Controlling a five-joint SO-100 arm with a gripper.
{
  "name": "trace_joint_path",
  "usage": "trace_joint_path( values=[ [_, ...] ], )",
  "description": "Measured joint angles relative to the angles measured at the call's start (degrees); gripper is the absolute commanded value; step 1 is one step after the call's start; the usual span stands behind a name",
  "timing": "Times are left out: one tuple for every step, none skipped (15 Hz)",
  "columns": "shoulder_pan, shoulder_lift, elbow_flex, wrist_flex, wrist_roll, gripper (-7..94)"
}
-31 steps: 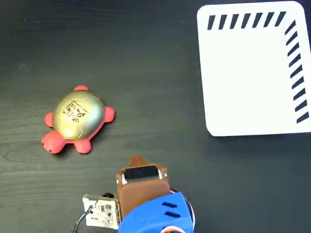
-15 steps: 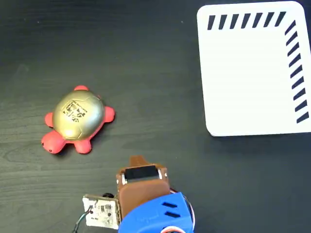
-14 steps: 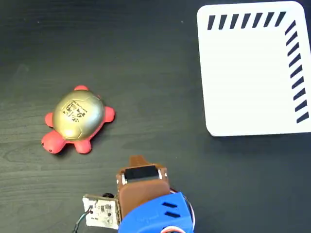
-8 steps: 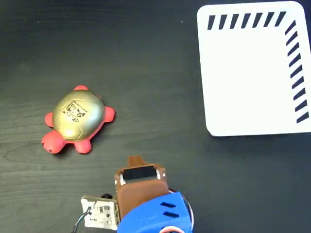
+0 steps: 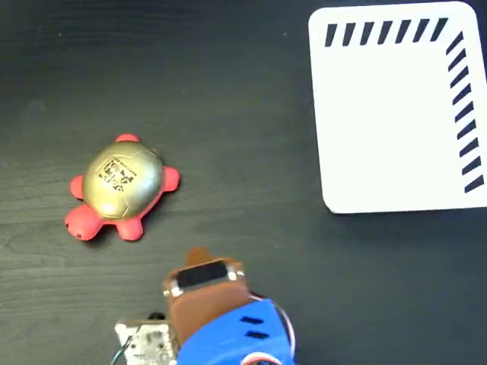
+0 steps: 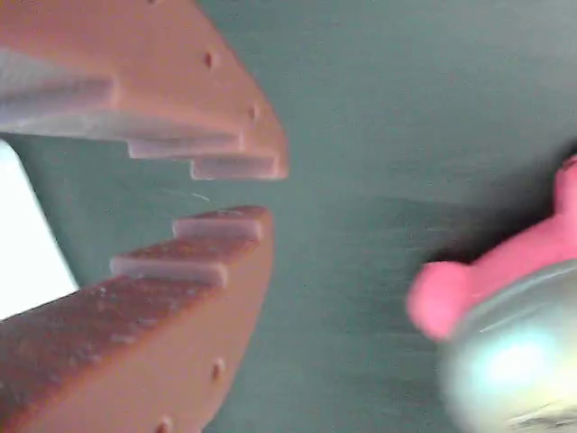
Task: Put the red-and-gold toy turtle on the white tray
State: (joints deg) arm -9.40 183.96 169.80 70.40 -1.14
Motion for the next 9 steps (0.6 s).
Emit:
trace_joint_path(
  values=[
    [-0.5,-3.9,-0.9,-2.2,-0.3,0],
    [-1.4,-8.9,-2.4,-4.7,-1.1,0],
    [-2.4,-15.6,-5.6,-6.4,-2.5,0],
    [-3.4,-20.6,-10.3,-6.6,-3.8,0],
    [-4.6,-26.9,-16.0,-5.6,-5.5,0],
    [-5.8,-32.7,-22.2,-4.1,-8.0,0],
    [-6.5,-39.1,-28.9,-2.5,-10.2,0],
    [-7.0,-45.1,-35.4,-0.5,-12.7,0],
    [-7.3,-51.2,-40.9,1.2,-14.1,0]
  ],
)
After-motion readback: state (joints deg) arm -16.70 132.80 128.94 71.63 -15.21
